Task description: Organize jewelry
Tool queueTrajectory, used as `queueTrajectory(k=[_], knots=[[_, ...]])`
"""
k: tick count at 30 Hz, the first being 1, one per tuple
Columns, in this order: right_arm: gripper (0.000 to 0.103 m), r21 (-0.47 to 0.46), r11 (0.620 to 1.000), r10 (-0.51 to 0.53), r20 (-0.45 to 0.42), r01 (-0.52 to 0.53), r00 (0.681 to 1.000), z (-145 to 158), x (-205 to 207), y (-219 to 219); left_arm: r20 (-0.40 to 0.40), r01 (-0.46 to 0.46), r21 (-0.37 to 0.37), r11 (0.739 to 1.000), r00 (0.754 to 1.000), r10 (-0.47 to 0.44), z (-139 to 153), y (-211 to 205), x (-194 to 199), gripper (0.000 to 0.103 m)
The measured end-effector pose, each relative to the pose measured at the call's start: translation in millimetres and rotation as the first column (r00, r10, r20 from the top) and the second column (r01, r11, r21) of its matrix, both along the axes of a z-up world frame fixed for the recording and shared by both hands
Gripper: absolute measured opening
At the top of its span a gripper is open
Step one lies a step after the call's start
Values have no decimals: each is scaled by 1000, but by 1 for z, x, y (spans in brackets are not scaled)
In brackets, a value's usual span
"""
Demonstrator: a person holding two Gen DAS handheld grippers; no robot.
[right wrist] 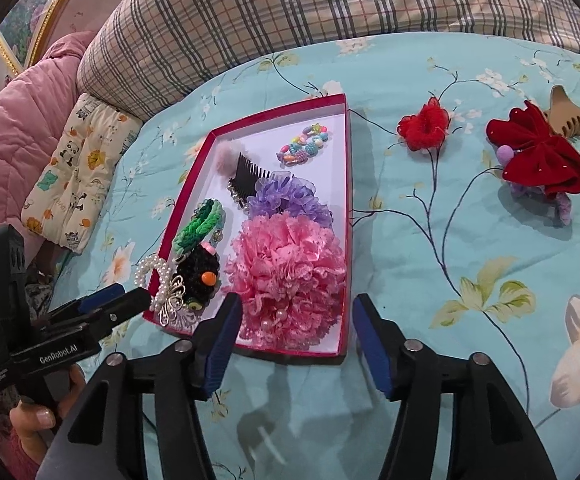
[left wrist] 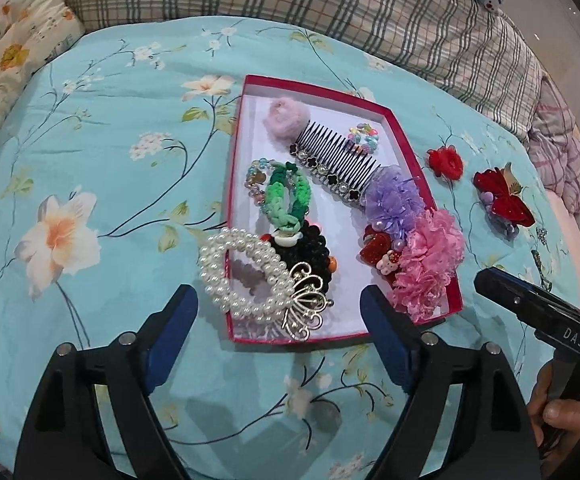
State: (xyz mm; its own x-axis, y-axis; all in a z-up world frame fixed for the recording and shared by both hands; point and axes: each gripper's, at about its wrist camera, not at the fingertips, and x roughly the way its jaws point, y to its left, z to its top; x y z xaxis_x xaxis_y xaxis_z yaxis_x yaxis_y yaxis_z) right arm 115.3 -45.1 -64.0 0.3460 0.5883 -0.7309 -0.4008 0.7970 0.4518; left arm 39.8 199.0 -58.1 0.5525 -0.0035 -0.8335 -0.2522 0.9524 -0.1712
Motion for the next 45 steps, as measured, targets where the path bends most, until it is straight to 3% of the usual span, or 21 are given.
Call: queueTrajectory(k=[8, 18, 33, 45], knots=[[69, 1, 1000, 12, 19, -12, 1000, 6, -16, -9, -23, -2, 18, 1000, 1000, 2, -1, -6, -18, 84], [78, -53, 997, 66, 46, -64, 997, 4, -49, -13, -84, -26, 222, 975, 995, 46, 1, -22, -43, 84], [86, -96, 991, 102, 65, -96, 993, 8, -81, -15, -63, -21, 293, 956, 997, 41, 18, -37, -58, 87], [95, -104, 991, 102, 140, -88, 985, 51, -83, -11, -26, -14, 306, 952, 999, 24, 48, -42, -58, 90]])
